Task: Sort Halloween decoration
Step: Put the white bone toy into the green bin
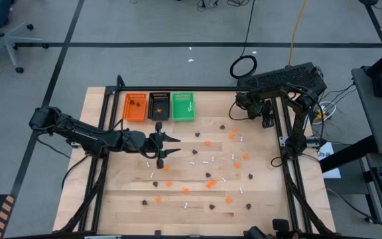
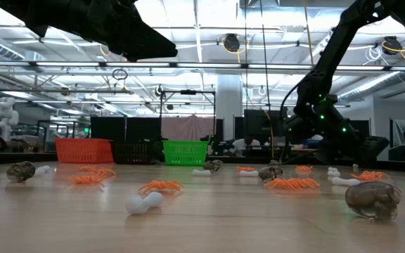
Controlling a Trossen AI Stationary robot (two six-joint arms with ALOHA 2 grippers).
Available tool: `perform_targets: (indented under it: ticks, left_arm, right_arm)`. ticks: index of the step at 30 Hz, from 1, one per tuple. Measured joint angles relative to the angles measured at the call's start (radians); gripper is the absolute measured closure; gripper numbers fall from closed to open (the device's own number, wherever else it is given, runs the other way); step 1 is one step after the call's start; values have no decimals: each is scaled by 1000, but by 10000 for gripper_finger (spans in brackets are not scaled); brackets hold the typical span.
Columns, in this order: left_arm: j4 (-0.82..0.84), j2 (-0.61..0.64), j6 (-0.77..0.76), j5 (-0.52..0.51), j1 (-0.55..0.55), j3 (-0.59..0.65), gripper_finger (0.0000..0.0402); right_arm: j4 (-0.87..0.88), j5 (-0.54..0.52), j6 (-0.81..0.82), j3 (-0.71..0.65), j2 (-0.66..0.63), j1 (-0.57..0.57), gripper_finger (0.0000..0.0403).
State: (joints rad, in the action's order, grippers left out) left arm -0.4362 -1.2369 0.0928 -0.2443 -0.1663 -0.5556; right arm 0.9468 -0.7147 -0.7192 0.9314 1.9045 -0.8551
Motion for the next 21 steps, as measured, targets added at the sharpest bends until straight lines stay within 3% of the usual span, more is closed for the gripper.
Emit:
perform_targets:
  ticks: [10,21]
  left_arm:
    - [0,0,1,-10,0,0,249]
    - [18,0,2,-21,0,0,249]
  right_arm:
    - [-15,7,-52,-1,0,16,245]
    - [95,-18,56,84,-8,29,246]
